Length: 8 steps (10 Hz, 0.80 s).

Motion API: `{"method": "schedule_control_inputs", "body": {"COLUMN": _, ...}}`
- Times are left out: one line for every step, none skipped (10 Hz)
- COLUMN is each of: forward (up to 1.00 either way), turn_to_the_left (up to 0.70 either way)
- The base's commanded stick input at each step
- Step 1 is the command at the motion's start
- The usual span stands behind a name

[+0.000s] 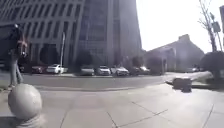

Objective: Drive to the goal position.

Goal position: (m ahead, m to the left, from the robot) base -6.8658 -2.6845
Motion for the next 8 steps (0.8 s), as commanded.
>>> {"method": "schedule_control_inputs", "body": {"forward": 0.70, "turn_to_the_left": 0.20}}
{"method": "schedule_control_inputs", "body": {"forward": 0.70, "turn_to_the_left": 0.00}}
{"method": "schedule_control_inputs", "body": {"forward": 0.70, "turn_to_the_left": -0.06}}
{"method": "schedule_control_inputs", "body": {"forward": 0.70, "turn_to_the_left": -0.16}}
{"method": "schedule_control_inputs", "body": {"forward": 0.70, "turn_to_the_left": -0.26}}
{"method": "schedule_control_inputs", "body": {"forward": 0.70, "turn_to_the_left": -0.35}}
{"method": "schedule_control_inputs", "body": {"forward": 0.70, "turn_to_the_left": -0.35}}
{"method": "schedule_control_inputs", "body": {"forward": 0.70, "turn_to_the_left": -0.35}}
